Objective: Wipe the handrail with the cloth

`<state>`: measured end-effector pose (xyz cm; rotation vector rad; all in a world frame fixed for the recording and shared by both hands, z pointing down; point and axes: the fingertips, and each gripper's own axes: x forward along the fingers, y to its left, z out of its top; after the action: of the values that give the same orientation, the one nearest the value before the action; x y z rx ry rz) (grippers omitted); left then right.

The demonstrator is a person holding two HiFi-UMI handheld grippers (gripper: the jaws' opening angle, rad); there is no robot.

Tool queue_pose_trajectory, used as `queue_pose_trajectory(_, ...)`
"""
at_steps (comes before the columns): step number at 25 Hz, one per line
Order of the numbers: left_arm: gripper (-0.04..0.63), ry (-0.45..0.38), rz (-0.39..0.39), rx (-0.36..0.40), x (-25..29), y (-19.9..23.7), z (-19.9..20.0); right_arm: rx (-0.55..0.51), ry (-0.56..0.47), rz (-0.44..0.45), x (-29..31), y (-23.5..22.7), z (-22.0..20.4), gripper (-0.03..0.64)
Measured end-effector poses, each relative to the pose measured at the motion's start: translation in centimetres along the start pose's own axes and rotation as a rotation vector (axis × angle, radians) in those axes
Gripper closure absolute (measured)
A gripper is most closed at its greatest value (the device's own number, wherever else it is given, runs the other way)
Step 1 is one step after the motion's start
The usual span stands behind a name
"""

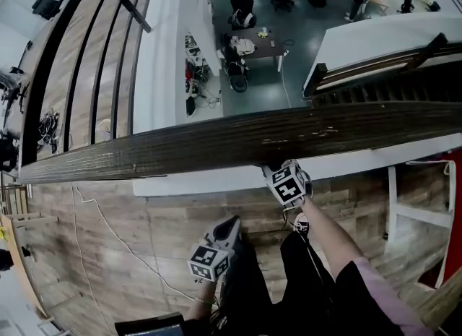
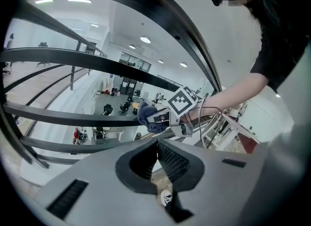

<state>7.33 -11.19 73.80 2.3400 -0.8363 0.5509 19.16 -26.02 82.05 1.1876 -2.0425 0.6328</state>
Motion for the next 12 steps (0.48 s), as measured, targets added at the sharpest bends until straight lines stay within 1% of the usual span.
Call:
queue_pose_trajectory(5,0.595,0.02,-0.008,0.016,2.6,-4.0,0.4,0.043,0.018,-0.031,-3.4,-5.4,-3.6,0.508)
queue_pose_trajectory(12,0.594,0.026,-0.03,0.022,8.3,-9.3,1.6,0.081,0.015,-0.048,-7.5,-13.6,-8.0,0.508)
